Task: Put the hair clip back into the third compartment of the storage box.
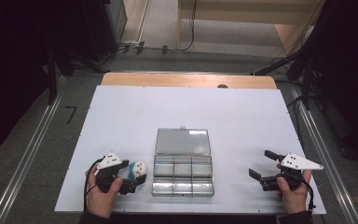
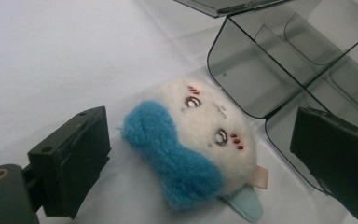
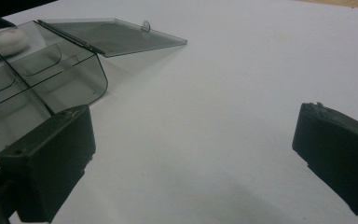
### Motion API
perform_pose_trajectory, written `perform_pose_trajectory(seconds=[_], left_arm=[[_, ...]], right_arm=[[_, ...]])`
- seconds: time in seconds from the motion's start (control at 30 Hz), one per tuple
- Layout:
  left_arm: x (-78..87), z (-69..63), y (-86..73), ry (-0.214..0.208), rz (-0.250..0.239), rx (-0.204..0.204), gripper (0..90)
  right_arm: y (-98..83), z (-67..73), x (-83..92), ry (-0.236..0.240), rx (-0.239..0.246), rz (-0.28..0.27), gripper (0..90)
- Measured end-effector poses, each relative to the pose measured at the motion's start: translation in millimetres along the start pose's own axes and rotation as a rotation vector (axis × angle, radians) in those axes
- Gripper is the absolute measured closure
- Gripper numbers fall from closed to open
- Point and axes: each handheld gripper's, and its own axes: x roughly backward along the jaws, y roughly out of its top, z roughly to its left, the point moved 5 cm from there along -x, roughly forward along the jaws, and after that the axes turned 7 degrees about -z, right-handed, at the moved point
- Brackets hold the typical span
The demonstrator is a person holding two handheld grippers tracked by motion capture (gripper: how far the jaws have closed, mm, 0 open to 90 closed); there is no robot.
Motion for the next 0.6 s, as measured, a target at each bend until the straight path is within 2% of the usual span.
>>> perform_pose_trajectory(seconds=[0.2,0.43,0.6], left_arm=[[-5.0,-1.6,-1.6,0.058,0.034,-0.024,14.7],[-6.7,-3.6,-1.9,0.083,0.044,-0.046,15.6],[-8.5,-6.6,-2.5,0.128,0.062,-0.093,17.8]], right_arm=[[-0.9,-0.5,-1.0,0.003,-0.008,0.0,0.0],[-1.4,-0.6,-2.7,0.005,-0.01,0.002,0.0],[-1.6,-1.7,-2.4,0.0,-0.02,0.001,0.0]])
